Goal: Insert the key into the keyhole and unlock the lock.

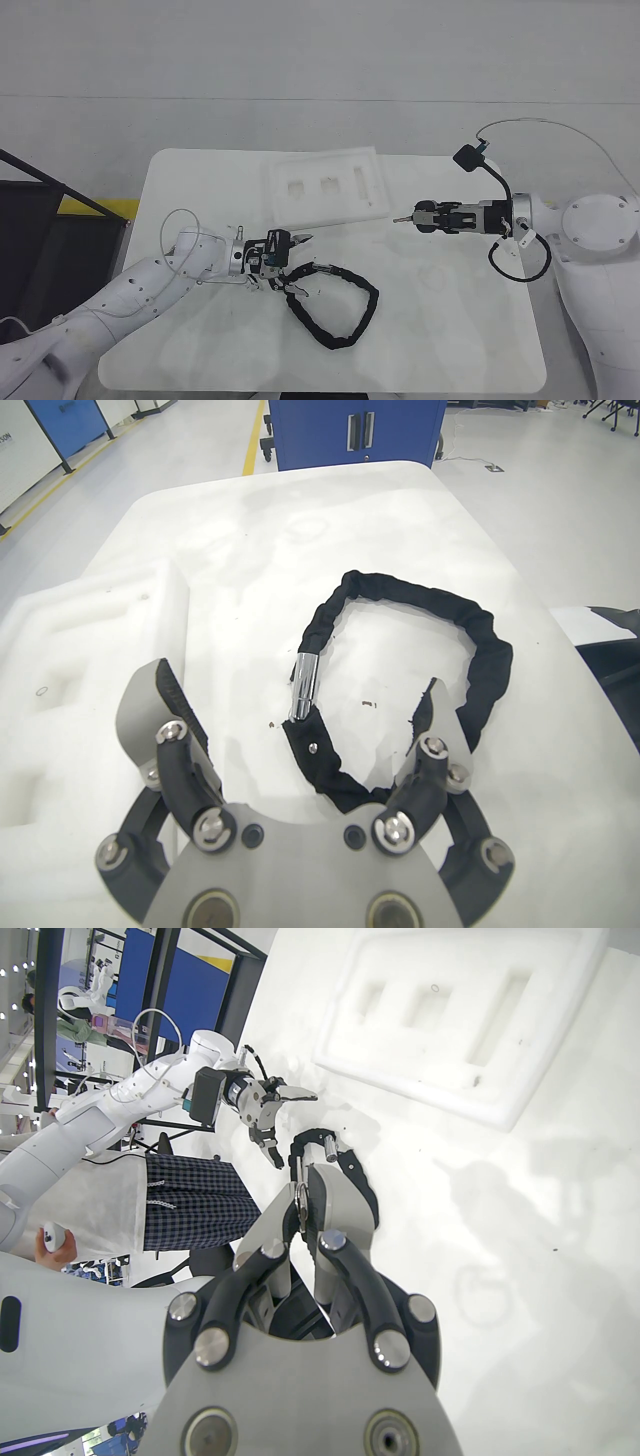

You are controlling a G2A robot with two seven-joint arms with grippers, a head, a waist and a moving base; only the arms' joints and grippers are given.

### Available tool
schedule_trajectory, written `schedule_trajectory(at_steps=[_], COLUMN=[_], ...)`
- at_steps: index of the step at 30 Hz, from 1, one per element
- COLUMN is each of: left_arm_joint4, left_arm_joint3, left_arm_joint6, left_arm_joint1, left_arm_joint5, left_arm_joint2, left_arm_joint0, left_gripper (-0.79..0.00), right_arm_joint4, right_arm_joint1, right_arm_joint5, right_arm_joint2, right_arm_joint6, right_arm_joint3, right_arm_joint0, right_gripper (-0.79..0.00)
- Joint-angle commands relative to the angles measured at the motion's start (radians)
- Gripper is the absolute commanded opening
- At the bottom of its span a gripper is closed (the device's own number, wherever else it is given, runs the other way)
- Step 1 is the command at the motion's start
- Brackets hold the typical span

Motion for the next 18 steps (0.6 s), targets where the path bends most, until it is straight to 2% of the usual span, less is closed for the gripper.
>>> schedule_trajectory(at_steps=[1, 3, 9, 13, 18], left_arm_joint4=[-0.006, -0.058, -0.057, -0.022, -0.028], left_arm_joint3=[-0.002, -0.006, -0.080, -0.106, -0.119], left_arm_joint6=[-0.008, -0.045, -0.189, -0.270, -0.300], left_arm_joint1=[0.000, -0.002, -0.004, -0.004, -0.011], left_arm_joint5=[0.018, 0.092, 0.178, 0.153, 0.110], left_arm_joint2=[-0.005, -0.029, -0.057, -0.068, -0.084], left_arm_joint0=[0.005, 0.033, 0.084, 0.092, 0.099], left_gripper=[0.000, 0.000, 0.000, 0.000, 0.000], right_arm_joint4=[0.000, 0.000, 0.000, 0.000, 0.000], right_arm_joint1=[0.000, 0.000, 0.000, 0.000, 0.000], right_arm_joint5=[0.000, 0.000, 0.000, 0.000, 0.000], right_arm_joint2=[0.000, 0.000, 0.000, 0.000, 0.000], right_arm_joint6=[0.000, 0.000, 0.000, 0.000, 0.000], right_arm_joint3=[0.000, 0.000, 0.000, 0.000, 0.000], right_arm_joint0=[0.000, 0.000, 0.000, 0.000, 0.000], right_gripper=[-0.785, -0.785, -0.785, -0.785, -0.785])
